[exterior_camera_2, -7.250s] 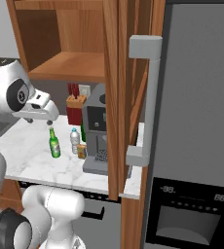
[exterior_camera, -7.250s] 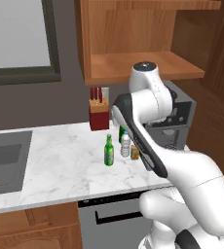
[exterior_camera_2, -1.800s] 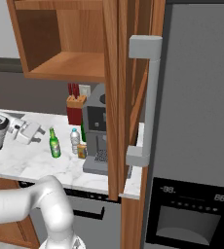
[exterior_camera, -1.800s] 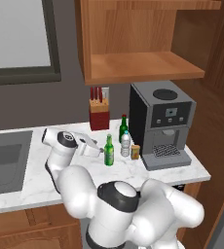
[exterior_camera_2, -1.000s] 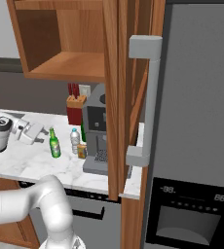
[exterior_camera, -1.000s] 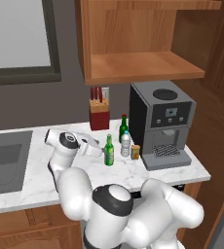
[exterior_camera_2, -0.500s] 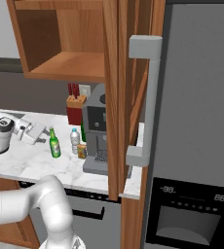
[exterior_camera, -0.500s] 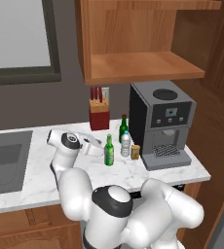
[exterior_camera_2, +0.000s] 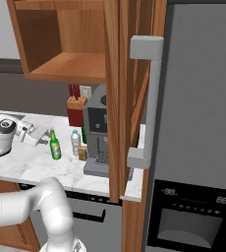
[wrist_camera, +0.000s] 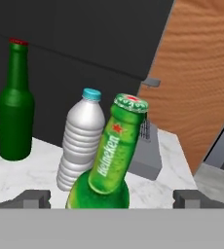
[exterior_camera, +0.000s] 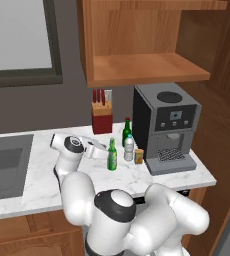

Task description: Sort all alcoholic drinks to one cabinet, and non-alcoholic drinks to the other.

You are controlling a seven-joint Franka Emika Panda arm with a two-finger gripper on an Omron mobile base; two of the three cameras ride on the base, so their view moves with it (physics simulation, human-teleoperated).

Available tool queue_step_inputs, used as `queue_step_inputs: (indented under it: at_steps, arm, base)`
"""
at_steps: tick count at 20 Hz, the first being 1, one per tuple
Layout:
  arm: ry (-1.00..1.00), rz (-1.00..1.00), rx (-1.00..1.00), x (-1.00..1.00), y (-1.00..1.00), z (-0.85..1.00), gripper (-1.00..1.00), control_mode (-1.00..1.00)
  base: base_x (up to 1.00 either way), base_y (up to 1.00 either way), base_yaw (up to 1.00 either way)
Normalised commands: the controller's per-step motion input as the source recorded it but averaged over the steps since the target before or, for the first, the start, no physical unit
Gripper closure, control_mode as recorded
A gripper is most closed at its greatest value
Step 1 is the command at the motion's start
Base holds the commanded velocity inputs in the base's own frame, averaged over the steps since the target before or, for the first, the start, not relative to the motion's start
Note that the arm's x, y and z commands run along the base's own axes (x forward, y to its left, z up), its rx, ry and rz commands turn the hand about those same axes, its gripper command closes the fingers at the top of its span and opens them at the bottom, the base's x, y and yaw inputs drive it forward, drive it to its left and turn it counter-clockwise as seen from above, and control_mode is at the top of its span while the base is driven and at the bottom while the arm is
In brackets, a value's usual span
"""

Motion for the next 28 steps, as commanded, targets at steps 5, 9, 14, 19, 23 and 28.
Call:
queue_step_inputs:
  at_steps: [5,9,14,19,23,28]
  arm:
    - [0.00,0.00,0.00,0.03,-0.02,0.00,-1.00,-1.00]
    - [0.00,0.00,0.00,0.00,-0.08,0.00,-1.00,-1.00]
    - [0.00,0.00,0.00,0.00,-0.12,0.00,-1.00,-1.00]
    - [0.00,0.00,0.00,0.00,-0.13,-0.05,-1.00,-1.00]
    - [0.00,0.00,0.00,0.01,-0.13,-0.07,-1.00,-1.00]
    - [0.00,0.00,0.00,0.02,-0.11,-0.06,-1.00,-1.00]
  base:
    - [0.00,0.00,0.00]
    - [0.00,0.00,0.00]
    - [0.00,0.00,0.00]
    - [0.00,0.00,0.00]
    - [0.00,0.00,0.00]
    - [0.00,0.00,0.00]
